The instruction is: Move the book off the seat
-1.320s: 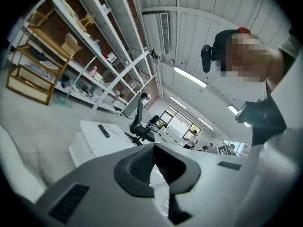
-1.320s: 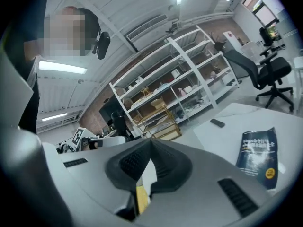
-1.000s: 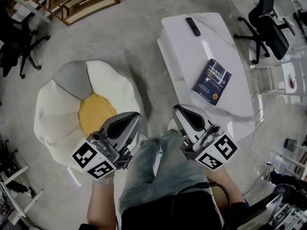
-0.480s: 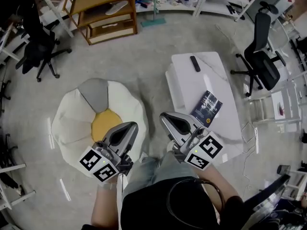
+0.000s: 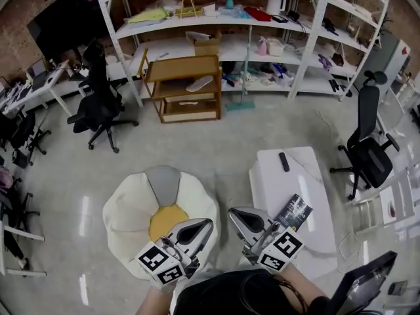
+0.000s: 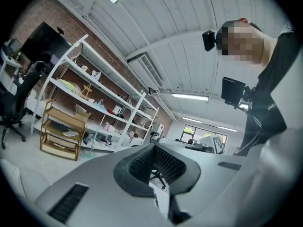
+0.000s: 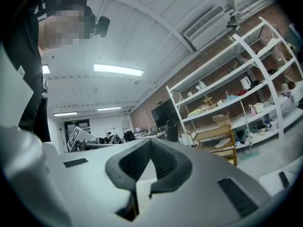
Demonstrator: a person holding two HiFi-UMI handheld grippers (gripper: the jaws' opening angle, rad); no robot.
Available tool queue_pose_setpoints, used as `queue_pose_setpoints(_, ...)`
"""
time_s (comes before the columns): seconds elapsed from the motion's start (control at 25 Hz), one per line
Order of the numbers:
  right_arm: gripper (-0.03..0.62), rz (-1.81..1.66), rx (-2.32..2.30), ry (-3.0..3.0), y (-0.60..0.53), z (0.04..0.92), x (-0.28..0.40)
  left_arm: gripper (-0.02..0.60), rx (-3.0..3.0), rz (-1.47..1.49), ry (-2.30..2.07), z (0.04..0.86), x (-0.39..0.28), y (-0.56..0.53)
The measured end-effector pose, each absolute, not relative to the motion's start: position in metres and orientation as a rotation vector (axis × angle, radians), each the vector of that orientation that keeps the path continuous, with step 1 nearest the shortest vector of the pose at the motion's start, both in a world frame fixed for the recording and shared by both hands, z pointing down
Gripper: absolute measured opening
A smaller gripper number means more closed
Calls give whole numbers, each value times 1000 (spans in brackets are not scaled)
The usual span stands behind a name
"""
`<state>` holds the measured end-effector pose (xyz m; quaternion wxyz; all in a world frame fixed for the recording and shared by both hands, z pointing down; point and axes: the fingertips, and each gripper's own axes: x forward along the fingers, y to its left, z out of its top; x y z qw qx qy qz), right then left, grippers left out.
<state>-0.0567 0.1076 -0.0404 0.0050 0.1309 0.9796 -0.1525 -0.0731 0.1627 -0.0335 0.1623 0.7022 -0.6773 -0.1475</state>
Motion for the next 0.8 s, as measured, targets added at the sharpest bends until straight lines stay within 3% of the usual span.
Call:
queue_pose_setpoints(0.36,14,-421,526,3055,119,-57,-47,5,2001,-414,-2026,-65,-49,164)
queue_pose_setpoints(0.8,14,-330,554,3034,109,-73,-53,6,1915,-424,-2177,-75,-72,175)
